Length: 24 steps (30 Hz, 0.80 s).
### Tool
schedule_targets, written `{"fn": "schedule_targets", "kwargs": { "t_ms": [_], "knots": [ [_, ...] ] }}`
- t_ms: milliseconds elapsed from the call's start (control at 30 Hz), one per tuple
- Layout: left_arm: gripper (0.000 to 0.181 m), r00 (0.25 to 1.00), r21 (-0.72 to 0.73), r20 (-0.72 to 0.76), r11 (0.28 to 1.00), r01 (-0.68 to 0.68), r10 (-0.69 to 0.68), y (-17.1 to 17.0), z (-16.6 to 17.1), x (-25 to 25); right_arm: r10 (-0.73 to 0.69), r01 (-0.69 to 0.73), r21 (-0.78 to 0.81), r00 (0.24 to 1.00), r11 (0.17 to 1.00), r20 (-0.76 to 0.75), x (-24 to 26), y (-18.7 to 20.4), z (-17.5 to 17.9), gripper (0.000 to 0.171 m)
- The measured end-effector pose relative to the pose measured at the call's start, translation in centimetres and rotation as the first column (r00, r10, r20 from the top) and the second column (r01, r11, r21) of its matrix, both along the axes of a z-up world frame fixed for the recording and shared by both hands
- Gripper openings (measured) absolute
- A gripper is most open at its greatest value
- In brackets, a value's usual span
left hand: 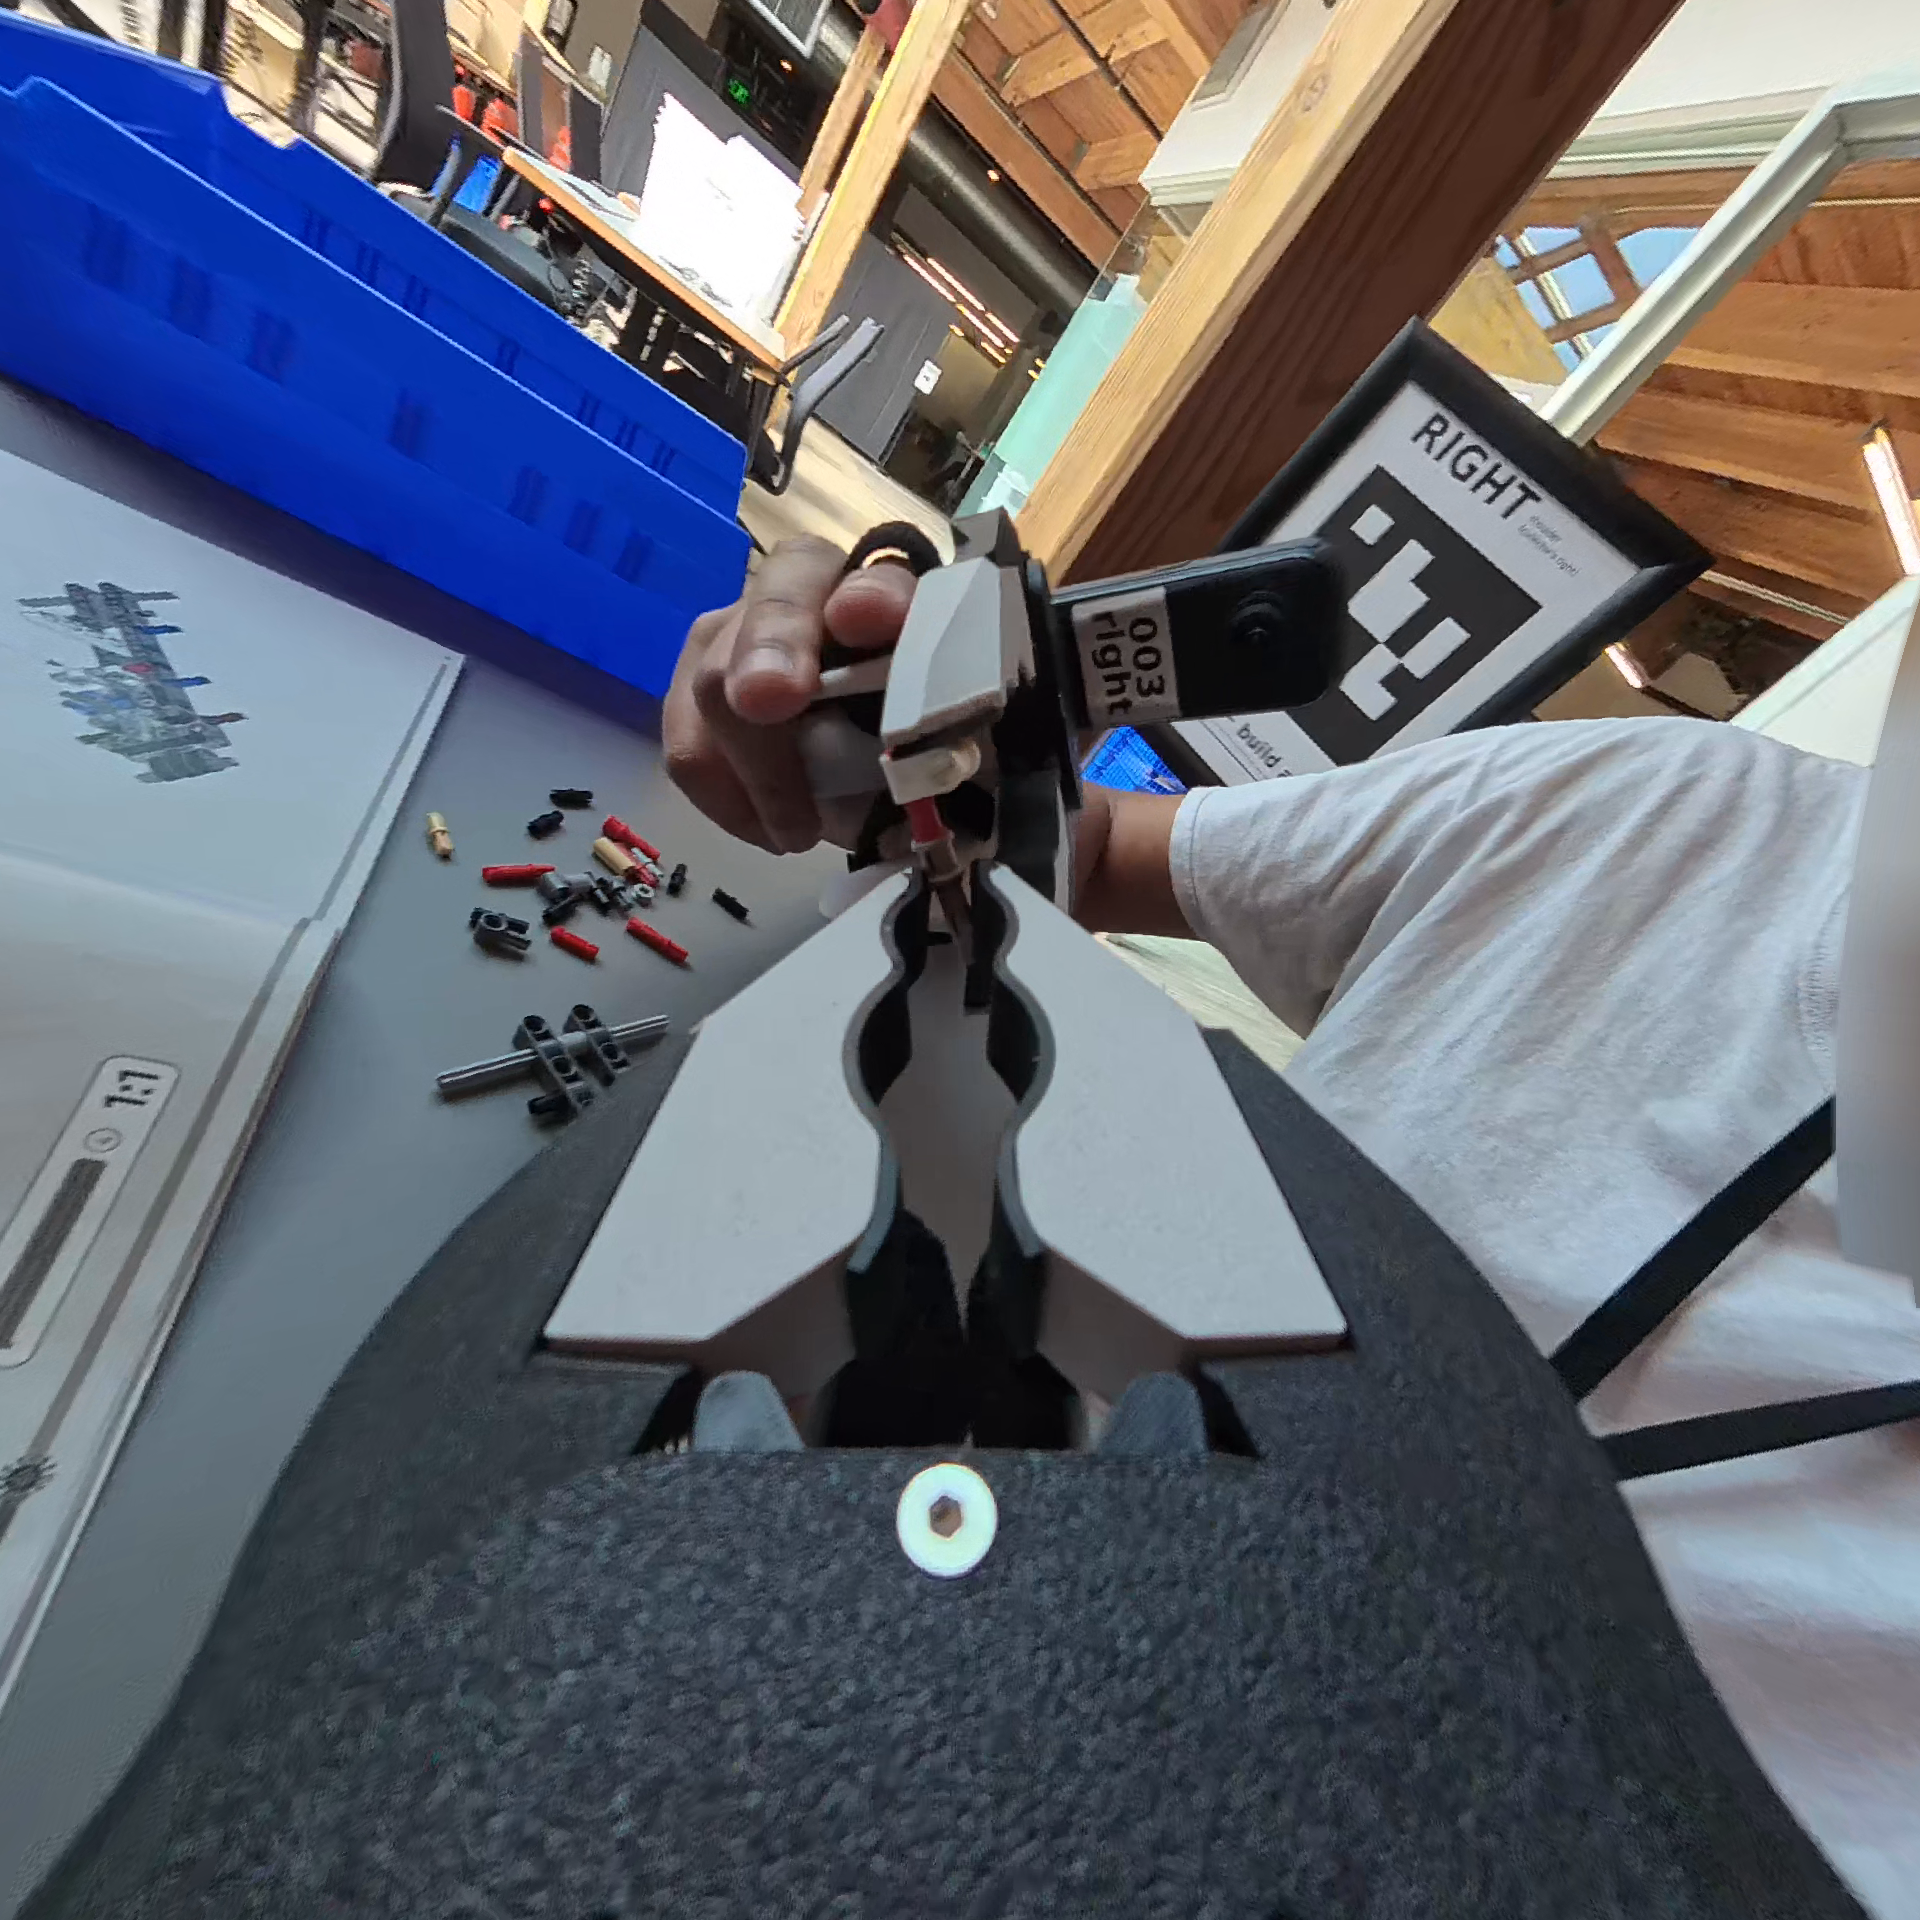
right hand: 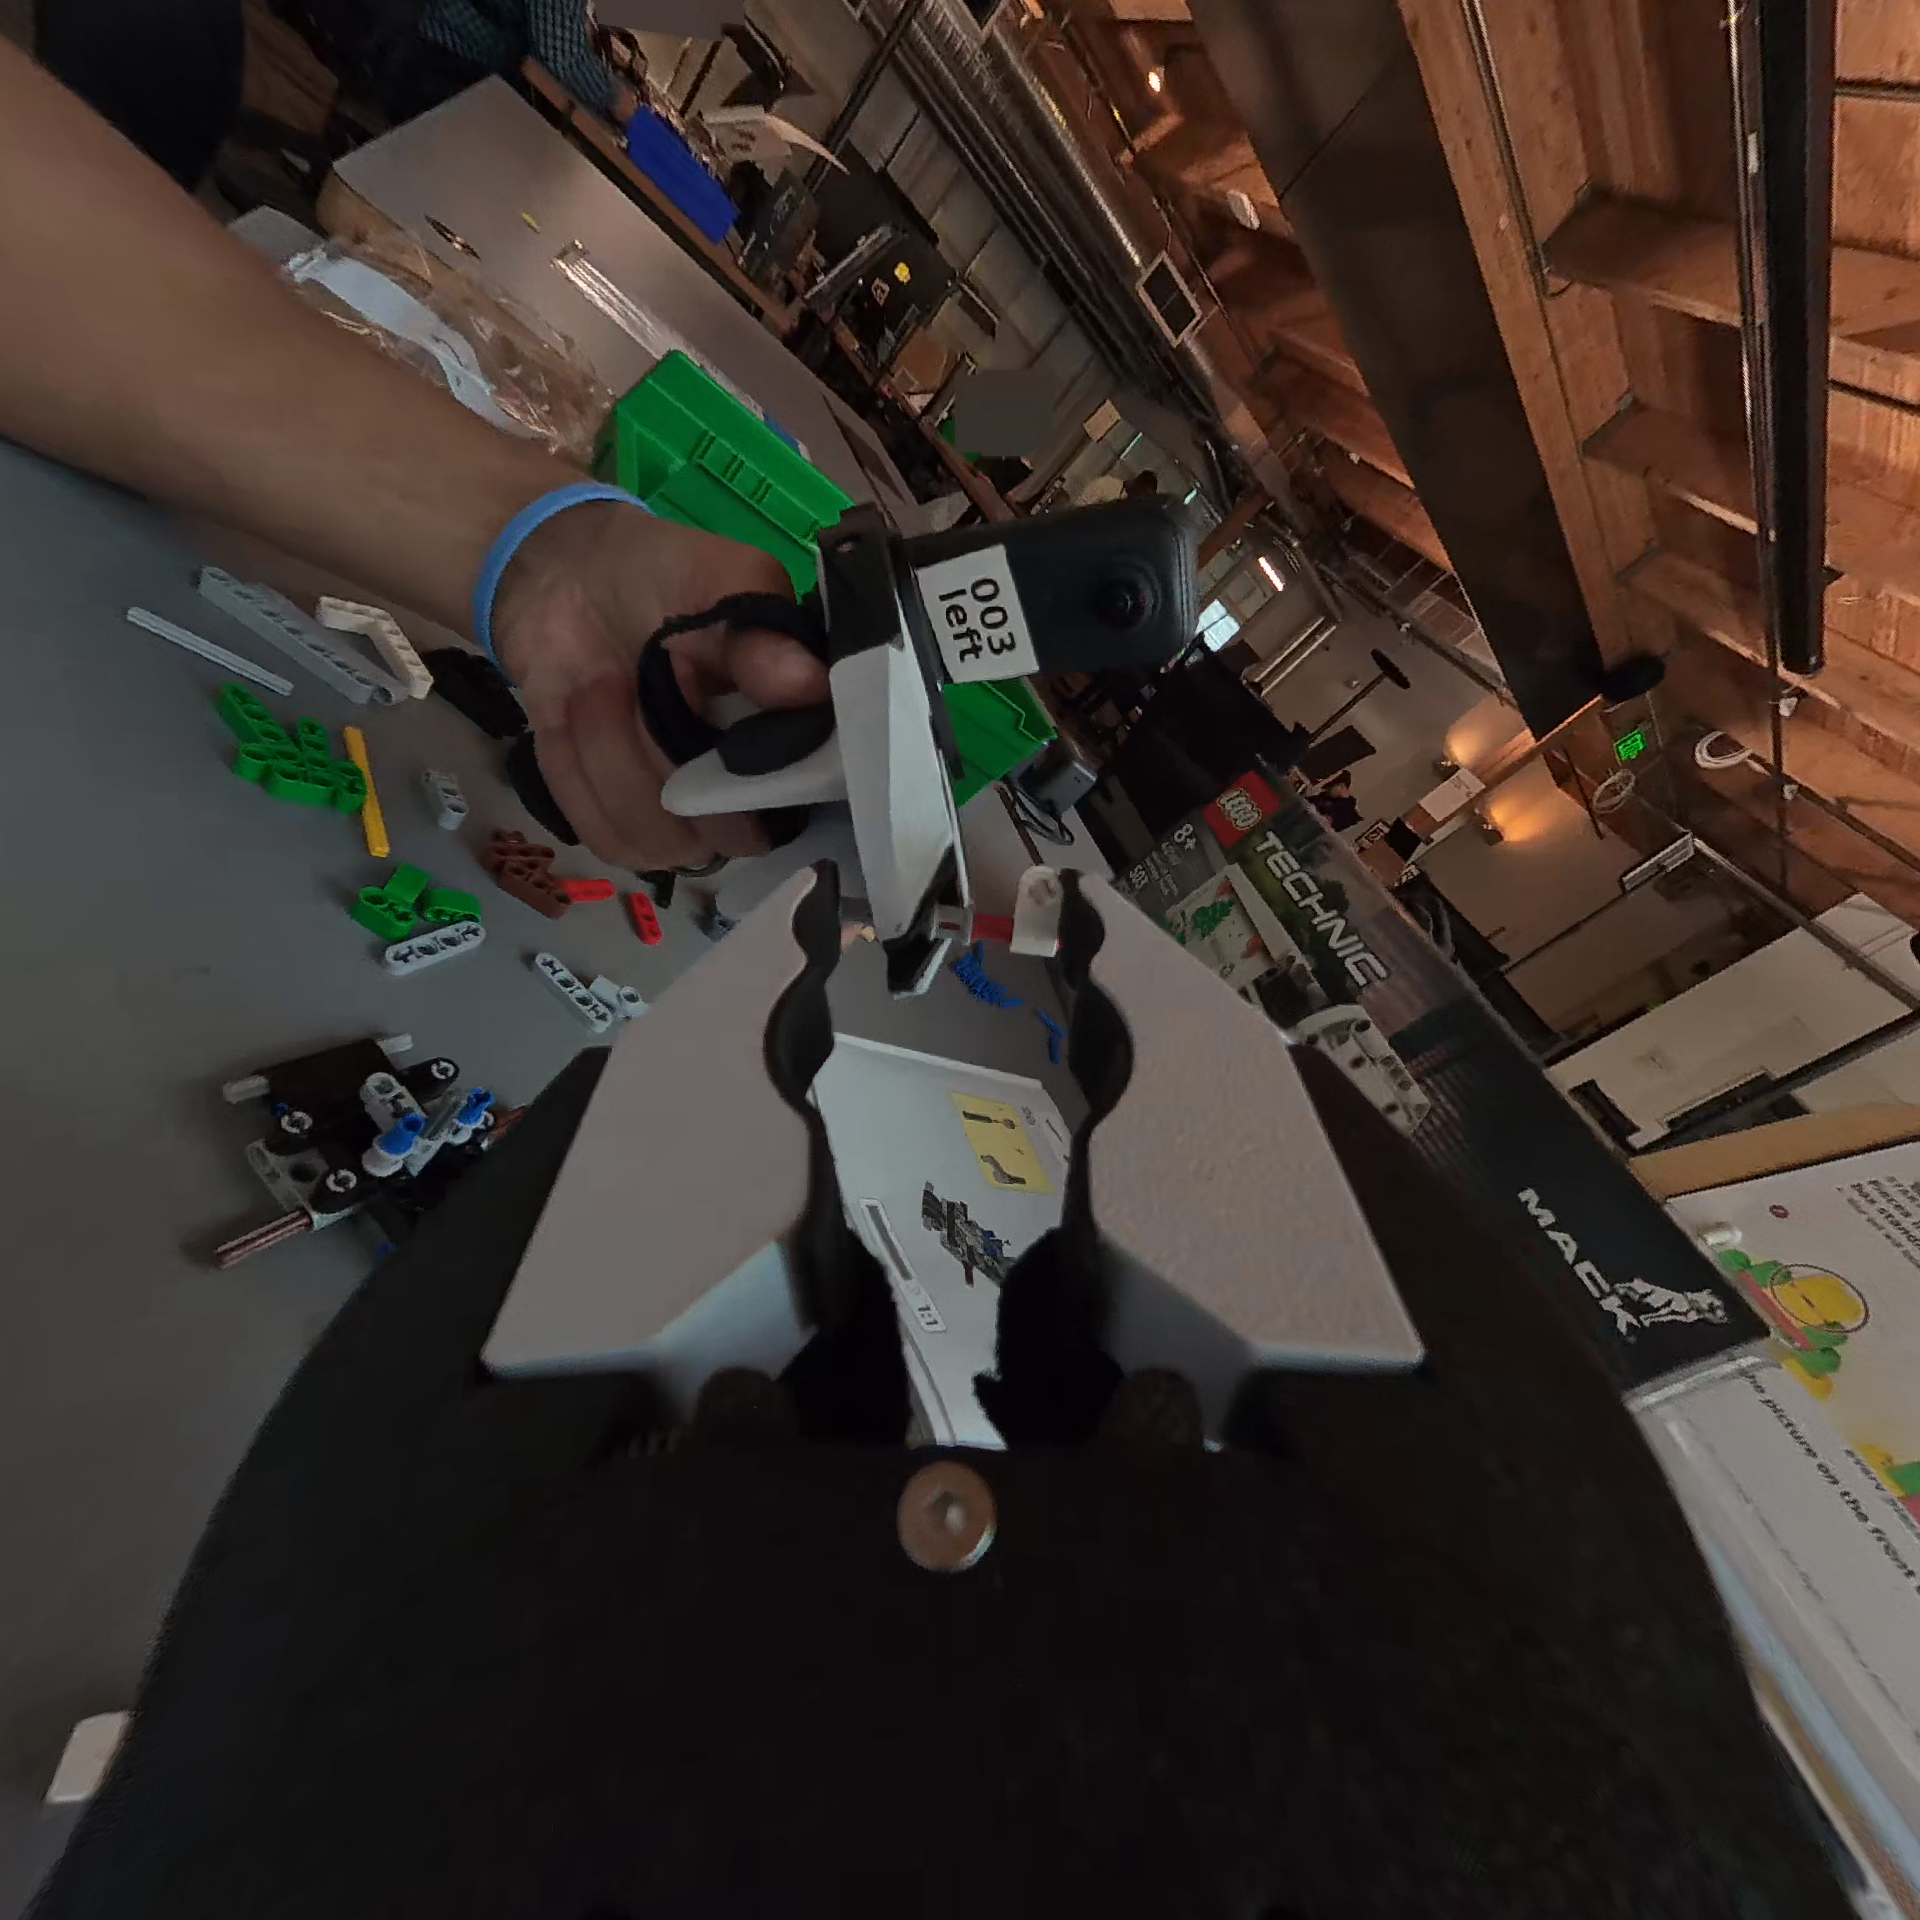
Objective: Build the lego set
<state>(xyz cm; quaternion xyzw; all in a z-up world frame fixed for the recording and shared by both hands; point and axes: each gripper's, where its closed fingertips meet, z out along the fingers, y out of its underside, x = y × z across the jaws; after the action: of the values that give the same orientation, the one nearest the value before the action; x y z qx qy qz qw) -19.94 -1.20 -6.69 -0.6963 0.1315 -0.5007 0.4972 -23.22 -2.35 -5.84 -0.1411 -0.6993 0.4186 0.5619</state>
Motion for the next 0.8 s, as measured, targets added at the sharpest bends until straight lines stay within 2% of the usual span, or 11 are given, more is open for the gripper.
{"fn": "schedule_targets", "kwargs": {
  "t_ms": [67, 167, 233, 300, 367, 433, 467, 500, 600, 700, 800],
  "knots": [
    [0.004, 0.989, 0.021, -0.116, 0.996, -0.092, 0.094, 0.9, -1.0, -0.9, -0.023, 0.025, -0.040, 0.998, 0.999, 0.057, -0.4, 0.7, -0.5, 0.037],
    [0.003, 0.892, 0.204, -0.353, 0.954, -0.221, 0.283, 1.9, -1.5, -2.8, 0.037, -0.006, -0.201, 0.987, 0.979, 0.155, -0.3, 1.4, -0.3, 0.039],
    [0.003, 0.777, 0.388, -0.462, 0.885, -0.257, 0.428, 2.2, -0.8, -3.8, 0.107, -0.017, -0.361, 0.967, 0.932, 0.230, -0.5, 2.1, 0.2, 0.044],
    [0.003, 0.648, 0.571, -0.532, 0.796, -0.202, 0.546, 2.0, 0.0, -4.0, 0.283, -0.061, -0.566, 0.907, 0.822, 0.313, -0.2, 1.8, 0.6, 0.040],
    [0.004, 0.539, 0.698, -0.554, 0.707, -0.114, 0.634, 1.7, 0.7, -3.6, 0.477, -0.064, -0.730, 0.794, 0.681, 0.376, 0.0, 0.8, 0.4, 0.049],
    [0.004, 0.454, 0.781, -0.546, 0.623, -0.028, 0.704, 1.5, 1.1, -3.0, 0.653, -0.071, -0.851, 0.676, 0.520, 0.343, 0.7, -0.4, 0.7, 0.054],
    [0.004, 0.433, 0.805, -0.534, 0.593, -0.003, 0.726, 1.4, 1.3, -2.7, 0.713, -0.080, -0.884, 0.626, 0.461, 0.316, 1.1, -0.9, 0.9, 0.055],
    [0.003, 0.427, 0.804, -0.544, 0.594, 0.019, 0.723, 1.3, 1.1, -2.3, 0.746, -0.074, -0.909, 0.600, 0.410, 0.288, 1.2, -1.0, 1.1, 0.057],
    [0.004, 0.390, 0.829, -0.530, 0.558, 0.048, 0.753, 1.3, 1.3, -2.1, 0.765, -0.058, -0.930, 0.589, 0.362, 0.261, 1.0, -0.8, 1.0, 0.045],
    [0.003, 0.333, 0.855, -0.506, 0.515, 0.067, 0.796, 1.3, 1.8, -2.2, 0.778, -0.051, -0.936, 0.573, 0.349, 0.259, 1.0, -1.2, 0.6, 0.040],
    [0.004, 0.279, 0.874, -0.484, 0.475, 0.103, 0.830, 1.3, 2.0, -2.0, 0.809, -0.050, -0.960, 0.553, 0.275, 0.202, 1.1, -1.4, 1.1, 0.037]
  ]
}}
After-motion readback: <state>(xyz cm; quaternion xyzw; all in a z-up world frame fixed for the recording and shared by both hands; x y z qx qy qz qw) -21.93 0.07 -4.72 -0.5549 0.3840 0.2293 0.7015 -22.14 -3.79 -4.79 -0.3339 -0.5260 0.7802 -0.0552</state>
